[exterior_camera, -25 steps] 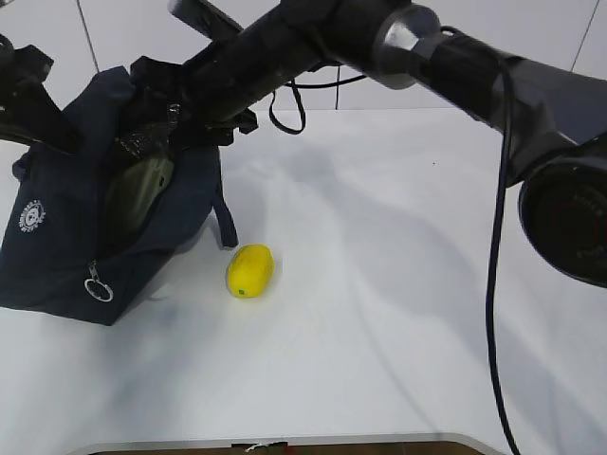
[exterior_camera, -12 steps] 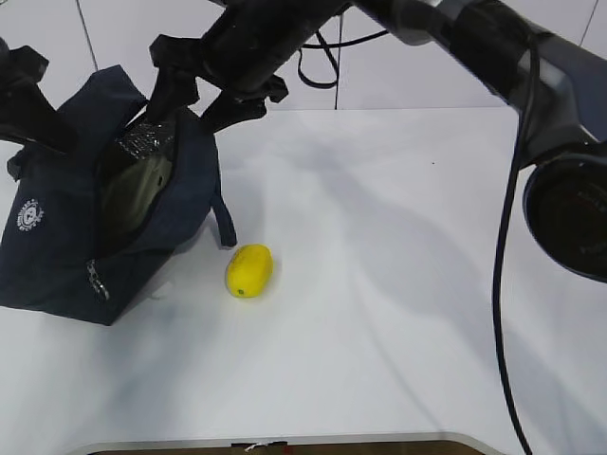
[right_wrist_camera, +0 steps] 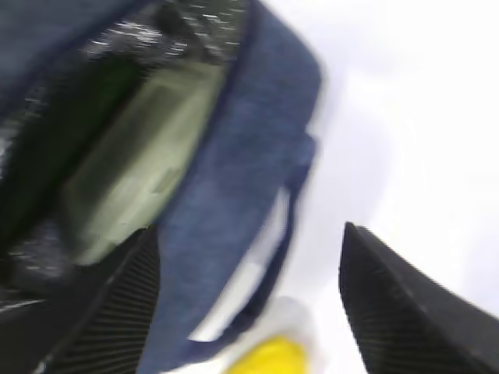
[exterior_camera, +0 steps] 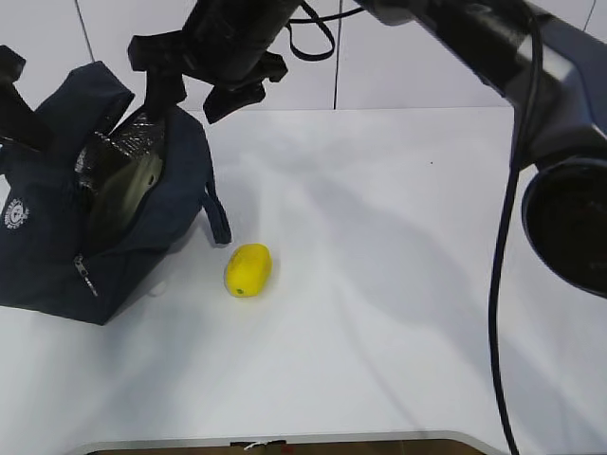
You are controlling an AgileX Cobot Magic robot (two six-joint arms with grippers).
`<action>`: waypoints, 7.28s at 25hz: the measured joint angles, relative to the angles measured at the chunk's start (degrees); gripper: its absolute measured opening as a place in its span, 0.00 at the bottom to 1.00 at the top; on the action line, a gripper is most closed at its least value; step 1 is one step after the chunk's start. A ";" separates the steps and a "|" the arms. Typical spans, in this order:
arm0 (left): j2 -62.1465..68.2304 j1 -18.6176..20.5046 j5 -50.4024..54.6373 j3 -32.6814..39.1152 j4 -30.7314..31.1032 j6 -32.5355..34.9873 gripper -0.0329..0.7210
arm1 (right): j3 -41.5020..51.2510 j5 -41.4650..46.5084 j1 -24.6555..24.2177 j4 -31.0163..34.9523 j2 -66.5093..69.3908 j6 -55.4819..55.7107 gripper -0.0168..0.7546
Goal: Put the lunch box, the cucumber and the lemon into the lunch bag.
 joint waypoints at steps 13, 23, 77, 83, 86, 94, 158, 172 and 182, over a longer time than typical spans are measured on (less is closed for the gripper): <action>0.00 1.24 0.00 0.00 0.07 0.00 0.03 | 4.02 0.19 1.77 -13.98 -0.84 -1.50 0.75; 0.00 1.24 0.00 0.00 0.26 0.00 0.03 | 23.61 0.19 1.77 -13.06 -14.23 -1.50 0.75; 0.00 1.24 -2.01 0.00 -1.54 -0.09 0.03 | 34.76 -8.13 2.17 -8.62 -6.59 14.52 0.75; 0.00 1.24 -2.09 0.00 -1.50 -0.09 0.03 | 34.76 -8.01 2.17 -8.75 -4.99 14.66 0.75; 0.00 1.24 -2.09 0.00 -1.50 -0.09 0.03 | 34.76 -7.89 2.17 -8.75 -4.16 14.66 0.75; 0.00 1.24 -2.09 0.00 -1.38 -0.09 0.03 | 34.76 -4.49 2.22 -13.47 -4.03 14.66 0.67; 0.00 1.24 -2.09 0.00 0.27 -0.09 0.03 | 10.10 -12.55 2.22 11.40 1.56 5.25 0.67; 0.00 1.24 -1.81 0.00 0.39 -0.09 0.03 | -0.12 -0.82 0.73 -1.36 0.63 1.36 0.68; 0.00 1.24 -1.67 0.00 0.39 -0.09 0.03 | -2.27 0.11 0.73 -9.75 1.63 4.96 0.68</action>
